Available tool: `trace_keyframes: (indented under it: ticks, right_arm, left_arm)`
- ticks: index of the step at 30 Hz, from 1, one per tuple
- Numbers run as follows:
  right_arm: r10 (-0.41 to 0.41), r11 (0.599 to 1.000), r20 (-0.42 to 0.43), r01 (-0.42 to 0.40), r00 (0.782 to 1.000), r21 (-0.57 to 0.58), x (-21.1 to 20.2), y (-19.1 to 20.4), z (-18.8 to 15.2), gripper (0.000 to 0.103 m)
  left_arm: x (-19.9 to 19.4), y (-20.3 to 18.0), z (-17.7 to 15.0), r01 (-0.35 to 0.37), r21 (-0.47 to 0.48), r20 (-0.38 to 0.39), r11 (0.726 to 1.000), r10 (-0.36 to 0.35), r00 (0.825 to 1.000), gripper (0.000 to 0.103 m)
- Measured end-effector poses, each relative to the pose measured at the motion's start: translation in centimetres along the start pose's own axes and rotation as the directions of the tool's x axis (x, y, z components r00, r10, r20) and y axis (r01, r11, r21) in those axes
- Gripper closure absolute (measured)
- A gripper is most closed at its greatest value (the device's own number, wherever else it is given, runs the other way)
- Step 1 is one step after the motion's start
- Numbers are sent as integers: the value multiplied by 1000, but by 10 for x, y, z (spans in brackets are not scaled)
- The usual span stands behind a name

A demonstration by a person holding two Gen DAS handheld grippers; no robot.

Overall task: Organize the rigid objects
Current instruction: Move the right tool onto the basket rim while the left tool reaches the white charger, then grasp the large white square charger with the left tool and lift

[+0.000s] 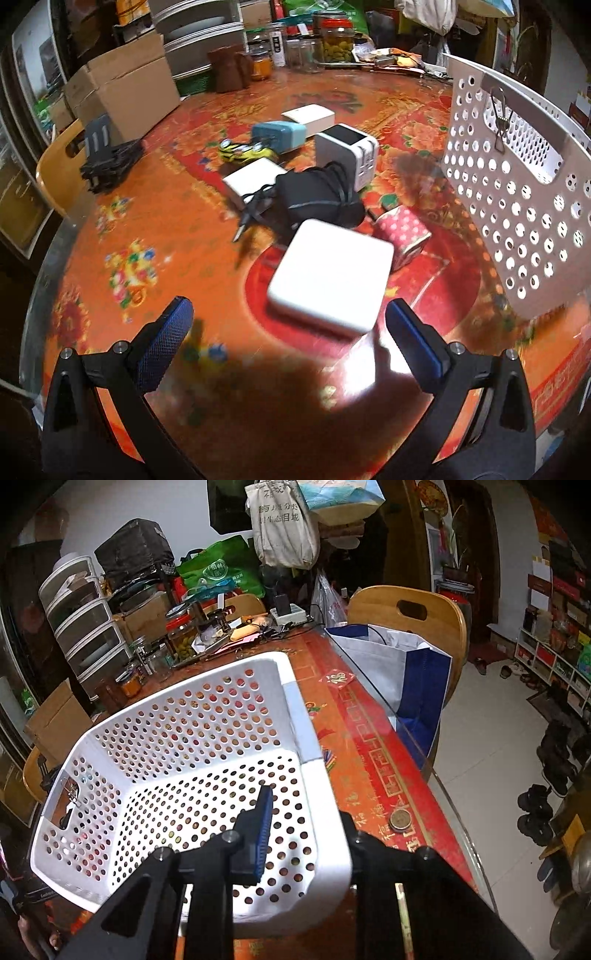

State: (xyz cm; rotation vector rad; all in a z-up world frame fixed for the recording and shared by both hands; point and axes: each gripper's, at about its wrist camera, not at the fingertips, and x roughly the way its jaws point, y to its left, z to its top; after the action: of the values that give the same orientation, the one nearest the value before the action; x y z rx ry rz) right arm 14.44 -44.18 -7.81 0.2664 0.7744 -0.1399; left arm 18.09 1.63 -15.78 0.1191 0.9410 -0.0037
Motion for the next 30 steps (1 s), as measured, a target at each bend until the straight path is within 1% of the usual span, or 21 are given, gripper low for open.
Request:
trace_keyframes:
  ticks: [3, 6, 7, 8, 9, 10, 11, 12, 14, 17, 19, 21, 23, 28, 30]
  right_arm:
    - [6, 1000, 1, -6, 1000, 7, -1, -1, -1, 81]
    - [11, 1000, 1, -11, 1000, 7, -2, -1, -2, 81]
    - [10, 1000, 2, -10, 1000, 5, -2, -1, -2, 81]
    - [10, 1000, 2, -10, 1000, 3, -2, -1, -2, 81]
    - [11, 1000, 3, -11, 1000, 2, -2, -1, -2, 81]
    - [12, 1000, 5, -12, 1000, 2, -2, -1, -2, 81]
    - [14, 1000, 6, -14, 1000, 2, -2, -1, -2, 81]
    - [16, 1000, 6, -16, 1000, 3, -2, -2, -2, 81]
    - [19, 1000, 8, -19, 1000, 5, -2, -2, -2, 81]
    - [19, 1000, 8, -19, 1000, 4, -2, -2, -2, 81]
    - [20, 1000, 9, -20, 1000, 3, -3, -2, -2, 81]
    - [20, 1000, 9, -20, 1000, 2, -2, -2, -1, 81]
    - [20, 1000, 9, -20, 1000, 0, -2, -3, -2, 81]
    - [22, 1000, 13, -22, 1000, 1, -2, -3, -1, 81]
    - [19, 1000, 13, -19, 1000, 0, -1, -3, -1, 81]
  left_arm:
    - [8, -9, 5, 2, 20, -3, 1000, -2, 1000, 0]
    - [12, -15, 8, -3, 20, 3, 1000, 3, 1000, 1]
    - [12, -15, 9, -5, 16, 4, 1000, 5, 1000, 4]
    - [13, -15, 10, -10, 10, 6, 1000, 10, 1000, 11]
    - [13, -14, 11, -6, 1, 8, 1000, 6, 1000, 14]
    - [15, -12, 12, 7, -8, 6, 1000, -7, 1000, 20]
    - [15, -10, 12, 31, -20, 2, 999, -31, 1000, 28]
    - [15, -9, 12, 53, -27, 1, 998, -53, 999, 32]
    - [13, -8, 11, 65, -31, 4, 997, -65, 998, 41]
    - [10, -6, 6, 29, -42, 21, 999, -28, 999, 41]
    - [6, 2, 3, 31, -66, 29, 997, -29, 999, 42]
    - [0, 8, 1, 17, -80, 46, 997, -13, 999, 42]
    - [-9, 13, 0, -17, -85, 71, 996, 23, 997, 42]
    - [-38, 24, 5, -69, -103, 133, 992, 83, 988, 43]
    - [-50, 25, 15, -119, -96, 163, 988, 133, 978, 43]
